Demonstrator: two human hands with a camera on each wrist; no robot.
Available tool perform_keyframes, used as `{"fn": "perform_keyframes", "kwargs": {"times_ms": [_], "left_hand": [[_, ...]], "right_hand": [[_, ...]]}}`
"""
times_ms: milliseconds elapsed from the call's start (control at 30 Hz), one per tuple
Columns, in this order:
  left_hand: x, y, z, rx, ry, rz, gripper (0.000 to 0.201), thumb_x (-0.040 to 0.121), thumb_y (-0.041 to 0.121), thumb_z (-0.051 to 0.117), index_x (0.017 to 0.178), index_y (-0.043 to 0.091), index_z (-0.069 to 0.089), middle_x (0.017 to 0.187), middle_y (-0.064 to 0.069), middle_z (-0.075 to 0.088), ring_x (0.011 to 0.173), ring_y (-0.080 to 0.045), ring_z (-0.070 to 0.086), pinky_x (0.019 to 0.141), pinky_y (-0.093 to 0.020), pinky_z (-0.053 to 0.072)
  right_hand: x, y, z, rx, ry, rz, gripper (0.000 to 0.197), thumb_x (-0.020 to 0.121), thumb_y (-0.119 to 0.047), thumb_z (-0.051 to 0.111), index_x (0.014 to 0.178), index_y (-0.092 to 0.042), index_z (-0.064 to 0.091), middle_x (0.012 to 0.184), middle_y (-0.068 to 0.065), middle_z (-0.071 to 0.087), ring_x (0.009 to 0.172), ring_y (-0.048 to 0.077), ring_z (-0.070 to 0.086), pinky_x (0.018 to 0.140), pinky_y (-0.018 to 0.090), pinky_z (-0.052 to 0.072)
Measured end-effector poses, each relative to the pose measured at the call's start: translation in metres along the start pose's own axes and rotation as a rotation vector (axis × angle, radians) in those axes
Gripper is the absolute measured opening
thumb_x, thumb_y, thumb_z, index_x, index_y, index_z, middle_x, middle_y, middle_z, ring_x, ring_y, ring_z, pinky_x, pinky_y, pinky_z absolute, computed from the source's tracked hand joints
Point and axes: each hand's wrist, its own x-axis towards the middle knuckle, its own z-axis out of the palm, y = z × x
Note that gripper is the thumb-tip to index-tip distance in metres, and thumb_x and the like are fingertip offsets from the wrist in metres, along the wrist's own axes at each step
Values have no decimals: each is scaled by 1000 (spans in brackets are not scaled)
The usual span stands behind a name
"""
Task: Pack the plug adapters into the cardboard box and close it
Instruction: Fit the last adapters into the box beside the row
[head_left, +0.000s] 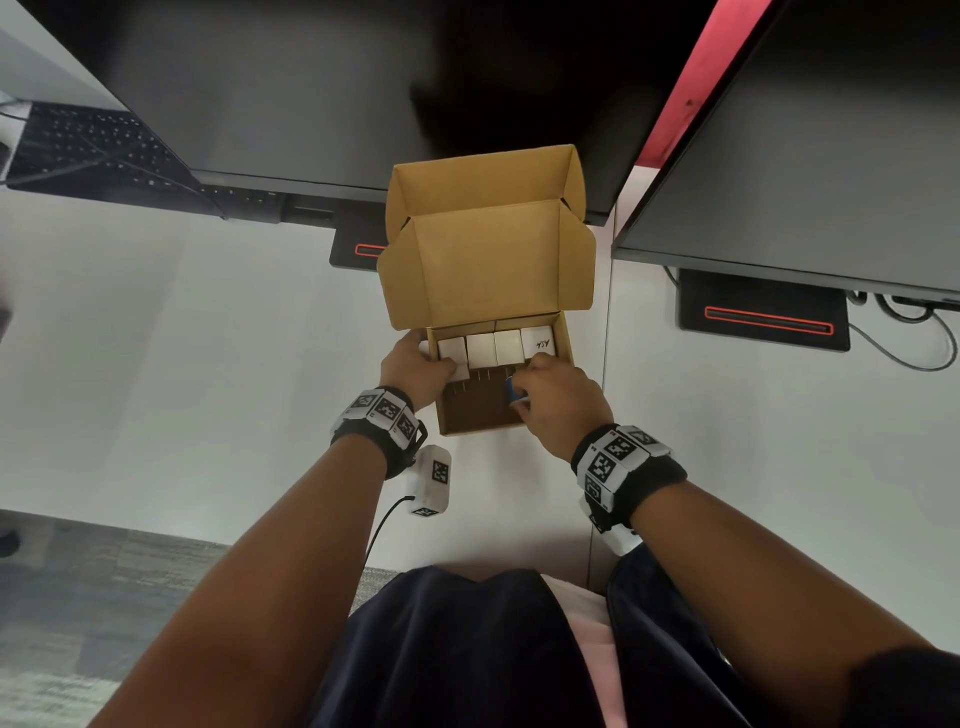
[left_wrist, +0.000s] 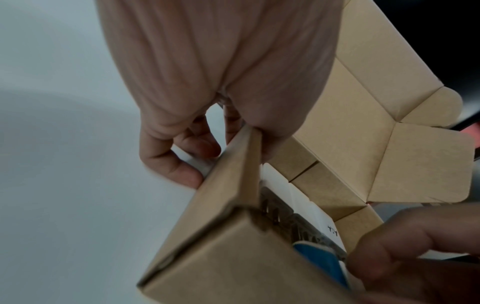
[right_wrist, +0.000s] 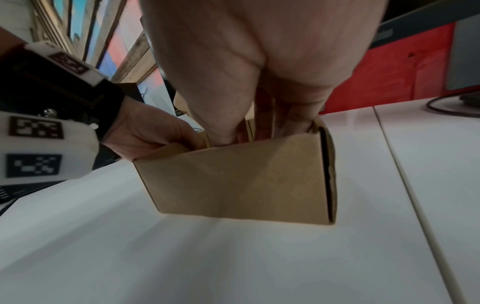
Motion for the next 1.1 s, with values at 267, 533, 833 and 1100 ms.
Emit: {"fn": "perform_keyframes", "kwargs": {"times_ms": [267, 533, 833, 1100], "left_hand": [[1, -1, 0, -10, 1, 2, 47, 89, 18, 66, 135, 20, 59, 111, -10, 74, 106, -30, 67, 97, -46, 57], [3, -3, 0, -6, 1, 8, 45, 89, 18, 65, 133, 19, 59, 107, -10, 75, 104, -30, 68, 97, -46, 57], [5, -5, 1, -5, -4, 8, 48, 89, 20, 67, 136, 19, 58, 112, -9, 74, 107, -31, 68, 98, -46, 56], [7, -6, 2, -5, 3, 5, 47, 88, 21, 67, 134, 21, 59, 109, -9, 75, 105, -30, 68, 97, -45, 57]], "right_hand": [[5, -3, -2, -56, -74, 15, 12, 94, -14, 60, 96, -10, 71, 103, 9, 60, 89, 27, 64, 77, 40, 59], [10, -9, -8, -88, -128, 58, 16, 98, -11, 55, 104, -5, 68, 104, 14, 69, 94, 31, 69, 83, 39, 59], [7, -9, -8, -80, -102, 61, 14, 98, -10, 55, 102, -5, 68, 101, 14, 69, 91, 30, 68, 82, 40, 59], [7, -7, -6, -66, -85, 48, 14, 98, -9, 55, 101, -4, 68, 100, 14, 69, 90, 30, 69, 82, 39, 59]]}}
